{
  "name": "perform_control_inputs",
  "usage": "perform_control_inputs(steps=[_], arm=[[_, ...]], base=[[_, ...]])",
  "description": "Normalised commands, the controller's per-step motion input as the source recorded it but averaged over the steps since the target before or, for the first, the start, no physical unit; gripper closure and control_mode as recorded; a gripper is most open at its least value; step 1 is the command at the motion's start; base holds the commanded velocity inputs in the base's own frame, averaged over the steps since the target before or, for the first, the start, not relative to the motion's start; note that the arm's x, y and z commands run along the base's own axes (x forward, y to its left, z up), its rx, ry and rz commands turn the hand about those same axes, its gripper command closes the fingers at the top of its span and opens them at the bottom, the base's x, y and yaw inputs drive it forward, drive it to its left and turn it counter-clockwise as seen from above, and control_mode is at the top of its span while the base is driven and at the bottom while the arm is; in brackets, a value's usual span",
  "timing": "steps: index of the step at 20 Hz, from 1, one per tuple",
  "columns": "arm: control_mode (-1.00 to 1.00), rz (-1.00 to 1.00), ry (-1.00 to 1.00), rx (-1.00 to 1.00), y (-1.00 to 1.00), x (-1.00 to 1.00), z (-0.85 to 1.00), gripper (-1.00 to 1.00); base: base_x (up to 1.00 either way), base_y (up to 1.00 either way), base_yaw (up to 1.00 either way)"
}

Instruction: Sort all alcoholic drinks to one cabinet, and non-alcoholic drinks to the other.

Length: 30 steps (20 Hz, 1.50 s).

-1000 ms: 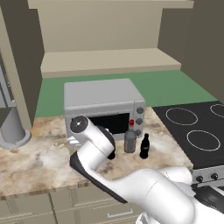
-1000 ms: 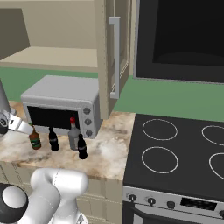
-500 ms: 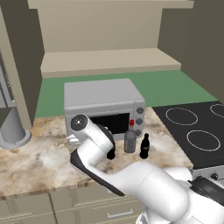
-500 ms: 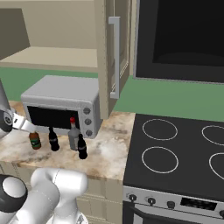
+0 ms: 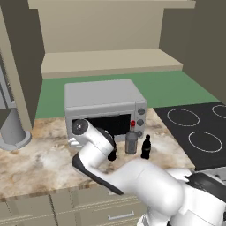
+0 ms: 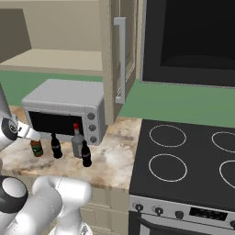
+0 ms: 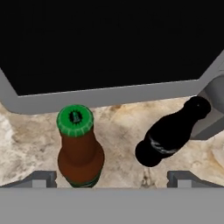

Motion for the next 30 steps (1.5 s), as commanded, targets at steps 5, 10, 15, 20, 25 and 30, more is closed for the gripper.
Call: perform_control_inputs(steps=[5, 10, 15, 20, 25, 30], arm=[[-1.00, 0.00, 0.00, 0.00, 0.00, 0.15, -0.12, -1.00], [-1.00, 0.00, 0.00, 0.00, 0.00, 0.13, -0.12, -1.00], [-1.00, 0.00, 0.00, 0.00, 0.00, 0.05, -0.15, -1.00], [-1.00, 0.00, -0.01, 0.00, 0.02, 0.08, -0.11, -1.00], [-1.00, 0.00, 0.00, 0.00, 0.07, 0.14, -0.03, -1.00], [-1.00, 0.00, 0.00, 0.01, 0.15, 0.13, -0.01, -1.00]], base=[[0.00, 0.00, 0.00], [0.00, 0.00, 0.00], [0.00, 0.00, 0.00], [0.00, 0.00, 0.00], [0.00, 0.00, 0.00], [0.00, 0.00, 0.00]])
